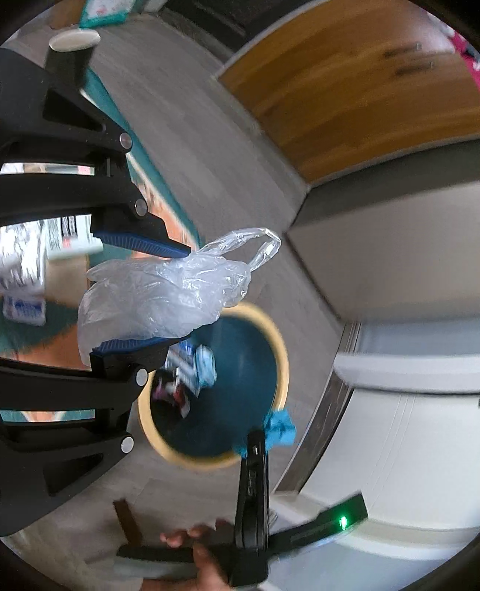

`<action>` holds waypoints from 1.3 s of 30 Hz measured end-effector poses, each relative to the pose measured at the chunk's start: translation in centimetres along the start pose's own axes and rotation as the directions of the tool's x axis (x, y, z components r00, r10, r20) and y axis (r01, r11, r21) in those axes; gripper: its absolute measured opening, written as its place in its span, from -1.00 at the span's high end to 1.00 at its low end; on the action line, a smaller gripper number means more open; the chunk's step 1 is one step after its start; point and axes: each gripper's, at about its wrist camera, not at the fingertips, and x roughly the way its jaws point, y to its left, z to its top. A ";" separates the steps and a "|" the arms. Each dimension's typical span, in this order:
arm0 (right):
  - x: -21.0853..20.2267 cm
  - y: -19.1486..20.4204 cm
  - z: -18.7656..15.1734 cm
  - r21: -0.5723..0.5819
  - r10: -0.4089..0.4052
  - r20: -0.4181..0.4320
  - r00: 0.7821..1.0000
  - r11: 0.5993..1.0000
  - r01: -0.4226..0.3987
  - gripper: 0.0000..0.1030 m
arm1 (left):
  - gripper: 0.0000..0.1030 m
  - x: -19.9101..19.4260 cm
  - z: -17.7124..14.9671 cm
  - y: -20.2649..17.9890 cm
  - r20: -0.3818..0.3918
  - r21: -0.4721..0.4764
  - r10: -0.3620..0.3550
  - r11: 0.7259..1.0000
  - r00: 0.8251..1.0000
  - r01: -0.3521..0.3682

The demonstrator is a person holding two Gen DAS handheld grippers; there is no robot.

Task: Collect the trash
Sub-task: 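Carry the plastic bag and blue glove over the teal bin, then open both grippers to drop the bag and glove into the bin, then move both grippers back over the remaining trash on the rug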

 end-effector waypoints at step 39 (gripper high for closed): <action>-1.7 3.3 -1.4 0.034 0.047 -0.004 0.999 0.998 -0.046 -0.82 | -0.75 -4.3 -2.7 5.2 0.019 -0.130 0.071 0.989 0.997 -0.068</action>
